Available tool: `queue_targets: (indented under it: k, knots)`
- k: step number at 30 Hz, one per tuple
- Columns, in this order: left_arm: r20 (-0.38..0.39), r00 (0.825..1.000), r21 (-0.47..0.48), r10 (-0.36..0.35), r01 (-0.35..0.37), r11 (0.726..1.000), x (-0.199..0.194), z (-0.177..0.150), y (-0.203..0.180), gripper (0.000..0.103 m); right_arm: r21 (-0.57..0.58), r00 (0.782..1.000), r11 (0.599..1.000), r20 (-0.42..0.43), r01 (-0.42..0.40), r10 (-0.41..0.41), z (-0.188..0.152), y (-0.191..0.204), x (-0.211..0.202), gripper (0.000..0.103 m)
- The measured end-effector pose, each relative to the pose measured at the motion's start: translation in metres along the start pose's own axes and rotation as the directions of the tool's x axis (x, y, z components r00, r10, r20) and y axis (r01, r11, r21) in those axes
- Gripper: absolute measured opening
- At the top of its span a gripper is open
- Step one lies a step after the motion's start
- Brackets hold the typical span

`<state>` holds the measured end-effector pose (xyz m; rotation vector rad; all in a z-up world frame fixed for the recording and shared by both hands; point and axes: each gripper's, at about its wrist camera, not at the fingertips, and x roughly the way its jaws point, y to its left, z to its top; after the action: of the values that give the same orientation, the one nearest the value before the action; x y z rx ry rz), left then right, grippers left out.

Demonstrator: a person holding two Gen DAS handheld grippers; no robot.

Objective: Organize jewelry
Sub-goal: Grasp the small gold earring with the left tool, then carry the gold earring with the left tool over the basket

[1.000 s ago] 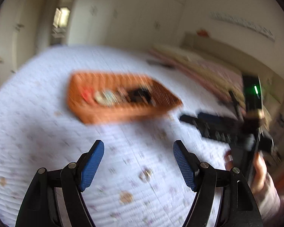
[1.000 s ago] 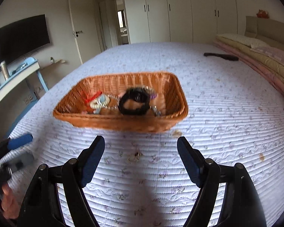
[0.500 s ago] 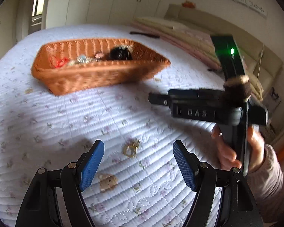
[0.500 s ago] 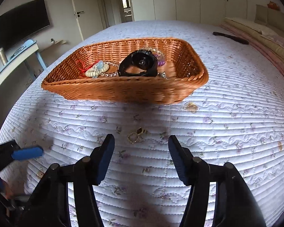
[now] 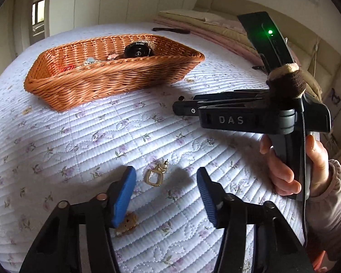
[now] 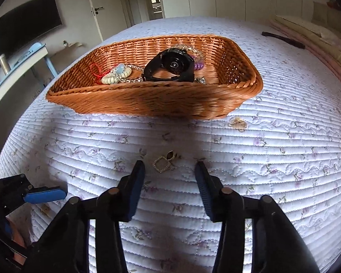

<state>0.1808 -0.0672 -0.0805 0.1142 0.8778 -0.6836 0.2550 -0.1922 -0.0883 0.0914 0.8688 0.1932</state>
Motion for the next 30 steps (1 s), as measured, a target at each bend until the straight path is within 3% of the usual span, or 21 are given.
queue_targets:
  k: [5,11,14,16,19,20,21,24,30]
  knots:
    - [0.000,1.000,0.021,0.022,-0.022,1.000,0.003,0.001,-0.003,0.045,-0.017,1.000,1.000,0.000,0.007,-0.007,0.006,0.004,0.006,0.038]
    - [0.001,1.000,0.032,0.029,-0.029,0.999,0.006,0.002,-0.005,0.044,-0.036,1.000,0.999,0.004,0.015,-0.015,0.008,0.008,0.009,0.027]
    - [-0.003,0.999,0.035,0.032,-0.032,0.999,0.008,0.003,-0.005,0.044,-0.040,1.000,0.999,0.003,0.014,-0.014,0.009,0.010,0.012,0.027]
    - [-0.001,0.999,0.027,0.038,-0.038,0.999,0.008,0.004,-0.003,0.039,-0.052,1.000,0.998,0.005,0.027,-0.027,0.009,0.013,0.013,0.027]
    - [0.001,0.999,-0.009,0.045,-0.045,0.999,0.007,0.005,0.004,0.024,-0.075,0.999,0.996,0.007,0.043,-0.043,0.011,0.019,0.016,0.025]
    - [0.003,0.999,-0.023,0.043,-0.043,0.999,0.007,0.006,0.007,0.018,-0.080,0.999,0.996,0.007,0.040,-0.039,0.011,0.020,0.016,0.011]
    - [0.001,0.999,-0.031,0.040,-0.040,0.999,0.007,0.005,0.008,0.016,-0.081,0.999,0.996,0.006,0.035,-0.035,0.011,0.020,0.017,0.009]
    - [0.008,0.999,-0.021,0.050,-0.050,0.999,0.006,0.004,0.005,0.014,-0.076,0.999,0.997,0.010,0.033,-0.032,0.009,0.018,0.014,0.004]
    - [0.028,0.997,0.016,0.076,-0.076,0.997,0.002,0.003,-0.002,0.014,-0.059,1.000,0.998,0.020,-0.008,0.009,0.007,0.014,0.010,0.004]
